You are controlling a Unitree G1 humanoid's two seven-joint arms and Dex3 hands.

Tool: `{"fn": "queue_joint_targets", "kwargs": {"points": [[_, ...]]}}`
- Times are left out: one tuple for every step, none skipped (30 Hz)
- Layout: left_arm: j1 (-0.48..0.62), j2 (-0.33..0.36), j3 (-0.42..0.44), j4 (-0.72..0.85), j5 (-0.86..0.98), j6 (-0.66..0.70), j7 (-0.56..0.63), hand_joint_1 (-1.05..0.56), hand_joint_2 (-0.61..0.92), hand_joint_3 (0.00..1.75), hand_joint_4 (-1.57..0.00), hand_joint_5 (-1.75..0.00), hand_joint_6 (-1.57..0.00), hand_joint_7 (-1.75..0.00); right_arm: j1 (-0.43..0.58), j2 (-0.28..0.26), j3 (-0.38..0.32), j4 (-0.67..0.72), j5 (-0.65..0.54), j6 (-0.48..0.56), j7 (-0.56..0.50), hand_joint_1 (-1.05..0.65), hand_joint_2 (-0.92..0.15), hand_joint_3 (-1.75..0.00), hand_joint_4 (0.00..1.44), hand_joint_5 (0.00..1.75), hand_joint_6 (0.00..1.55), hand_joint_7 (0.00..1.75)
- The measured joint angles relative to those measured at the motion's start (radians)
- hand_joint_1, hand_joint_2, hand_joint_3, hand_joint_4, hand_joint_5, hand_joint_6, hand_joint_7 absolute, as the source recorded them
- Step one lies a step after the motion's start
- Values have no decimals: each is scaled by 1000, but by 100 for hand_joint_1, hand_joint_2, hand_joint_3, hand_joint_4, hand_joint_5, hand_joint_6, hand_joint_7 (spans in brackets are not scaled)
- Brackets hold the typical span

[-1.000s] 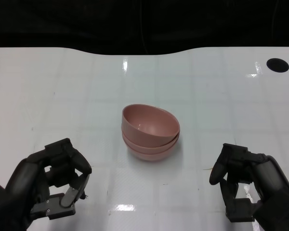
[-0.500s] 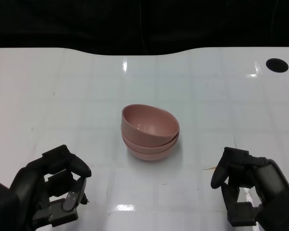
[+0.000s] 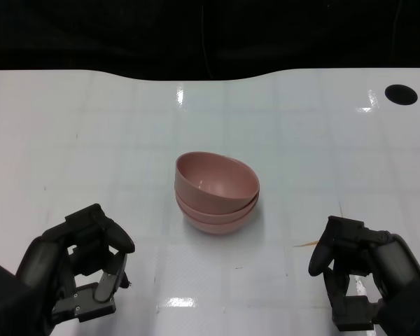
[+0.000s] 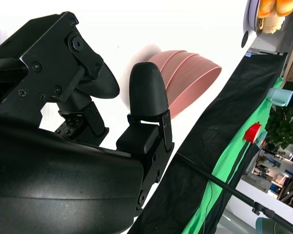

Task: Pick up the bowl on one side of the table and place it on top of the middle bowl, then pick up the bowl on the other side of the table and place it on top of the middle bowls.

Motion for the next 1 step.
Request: {"fn": "queue_joint_targets", "kwargs": {"points": [[-1,0,0,3,0,-5,-5,-20,46,118,-72,-172,-71,-147,-2,0,0,2,0,0,1,0,-33,-152,95,175,78,156]]}}
